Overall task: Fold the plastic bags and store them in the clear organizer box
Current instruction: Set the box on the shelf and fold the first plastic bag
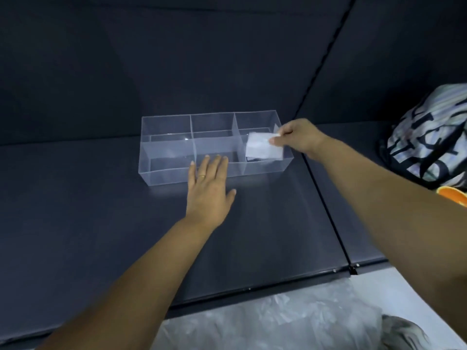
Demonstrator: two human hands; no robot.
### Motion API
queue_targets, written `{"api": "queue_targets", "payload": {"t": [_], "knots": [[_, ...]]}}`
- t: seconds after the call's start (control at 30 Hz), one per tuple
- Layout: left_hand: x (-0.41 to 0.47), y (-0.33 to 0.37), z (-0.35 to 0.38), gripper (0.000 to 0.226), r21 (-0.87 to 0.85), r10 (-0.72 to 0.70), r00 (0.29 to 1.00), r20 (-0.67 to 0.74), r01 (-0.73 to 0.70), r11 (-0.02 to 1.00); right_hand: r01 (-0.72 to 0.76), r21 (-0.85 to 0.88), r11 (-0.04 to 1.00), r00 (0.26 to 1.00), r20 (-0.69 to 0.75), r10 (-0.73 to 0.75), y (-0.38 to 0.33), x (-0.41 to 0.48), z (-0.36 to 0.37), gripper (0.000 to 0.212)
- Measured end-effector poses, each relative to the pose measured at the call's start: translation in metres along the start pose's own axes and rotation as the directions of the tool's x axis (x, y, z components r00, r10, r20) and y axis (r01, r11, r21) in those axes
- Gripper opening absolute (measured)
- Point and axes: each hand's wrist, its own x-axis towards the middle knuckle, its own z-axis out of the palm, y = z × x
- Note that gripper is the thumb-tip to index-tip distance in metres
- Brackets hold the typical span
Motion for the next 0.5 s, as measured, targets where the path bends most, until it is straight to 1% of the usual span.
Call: {"api": "queue_targets", "payload": {"t": [0.03, 0.1, 0.13, 0.2, 0.27, 0.33, 0.4, 0.47, 0.5], "knots": [[-0.001, -0.003, 0.005, 0.072, 0.014, 0.013, 1.0, 0.0, -0.013, 1.0, -0.004, -0.159, 0.987, 0.999, -0.032, -0.001, 0.004, 0.009, 0.002, 0.014], [-0.003, -0.008, 0.009, 0.075, 0.026, 0.034, 0.999, -0.023, -0.033, 0.999, -0.01, -0.454, 0.891, 0.995, -0.097, -0.039, 0.008, 0.018, 0.009, 0.008], [-0.004, -0.009, 0.01, 0.076, 0.03, 0.048, 0.998, -0.03, -0.047, 0.998, 0.004, -0.551, 0.834, 0.989, -0.121, -0.085, 0.009, 0.02, 0.012, 0.006], [-0.005, -0.011, 0.011, 0.078, 0.039, 0.07, 0.997, -0.028, -0.068, 0.997, 0.055, -0.656, 0.752, 0.971, -0.139, -0.192, 0.012, 0.021, 0.017, 0.009], [-0.005, -0.011, 0.011, 0.08, 0.044, 0.074, 0.997, -0.014, -0.073, 0.996, 0.095, -0.687, 0.72, 0.95, -0.153, -0.272, 0.016, 0.018, 0.021, 0.018], [-0.005, -0.011, 0.011, 0.082, 0.046, 0.068, 0.998, -0.004, -0.067, 0.997, 0.092, -0.655, 0.75, 0.932, -0.208, -0.296, 0.02, 0.014, 0.022, 0.022], [-0.004, -0.009, 0.01, 0.083, 0.046, 0.063, 0.998, -0.004, -0.063, 0.997, 0.05, -0.576, 0.816, 0.931, -0.268, -0.247, 0.022, 0.01, 0.019, 0.02], [-0.004, -0.008, 0.01, 0.084, 0.041, 0.057, 0.998, 0.0, -0.057, 0.998, -0.017, -0.479, 0.878, 0.939, -0.31, -0.15, 0.021, 0.005, 0.018, 0.024], [-0.004, -0.008, 0.01, 0.084, 0.04, 0.054, 0.999, -0.002, -0.054, 0.998, -0.047, -0.453, 0.89, 0.938, -0.328, -0.117, 0.02, 0.004, 0.018, 0.028]]}}
